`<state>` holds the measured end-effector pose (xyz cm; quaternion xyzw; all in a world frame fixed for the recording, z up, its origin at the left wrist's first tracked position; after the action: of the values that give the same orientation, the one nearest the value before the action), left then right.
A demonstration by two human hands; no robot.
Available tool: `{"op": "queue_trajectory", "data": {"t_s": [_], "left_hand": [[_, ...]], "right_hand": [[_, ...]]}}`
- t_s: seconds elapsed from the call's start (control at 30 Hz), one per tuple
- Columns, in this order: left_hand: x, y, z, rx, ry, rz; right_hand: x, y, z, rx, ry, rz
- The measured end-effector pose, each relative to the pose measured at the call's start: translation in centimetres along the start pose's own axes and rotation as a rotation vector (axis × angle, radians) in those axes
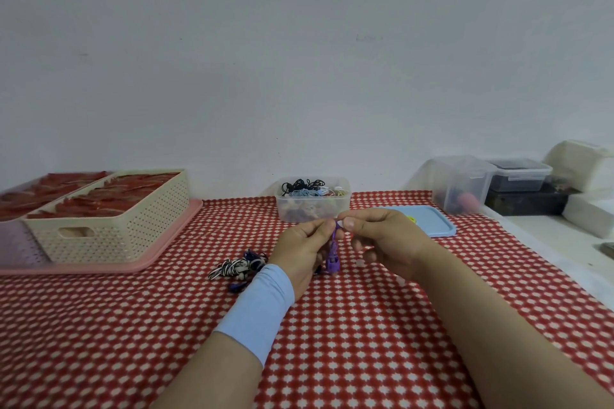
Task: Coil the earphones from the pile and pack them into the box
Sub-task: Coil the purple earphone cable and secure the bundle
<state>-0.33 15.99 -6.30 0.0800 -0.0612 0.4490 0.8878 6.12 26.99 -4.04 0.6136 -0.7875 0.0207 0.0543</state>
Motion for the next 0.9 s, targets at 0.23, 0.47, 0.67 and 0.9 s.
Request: {"op": "queue_trajectory", "data": {"t_s": [0.23,0.47,0.67,0.9], "left_hand": [[0.29,-0.27,0.42,0.002,-0.023,-0.013],[0.06,-0.32,0.54,0.001,0.006,-0.005],[-0.22,-0.31,0.97,0.022,0.051,0.024],[0.29,-0.39,0.44,-0.024,-0.044,-0.026]], "right_hand": [[0.14,-0.25,0.02,0.027,-0.015,-0.042],[0.37,-0.15,0.08,0.016,-0.042,-0.012],[0.13,-0.36,-0.2,-0.003,-0.041,-0.02],[0.16,-0.42,-0.03,0.009,-0.03,-0.053]]}}
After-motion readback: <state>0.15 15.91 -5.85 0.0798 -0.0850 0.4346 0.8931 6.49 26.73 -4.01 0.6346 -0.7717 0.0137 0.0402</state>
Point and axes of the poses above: each hand's wrist, its own y-axis towards the middle knuckle, its own x-axis out of the palm, z = x × y, the point moved 10 cm from there along y, towards the middle knuckle
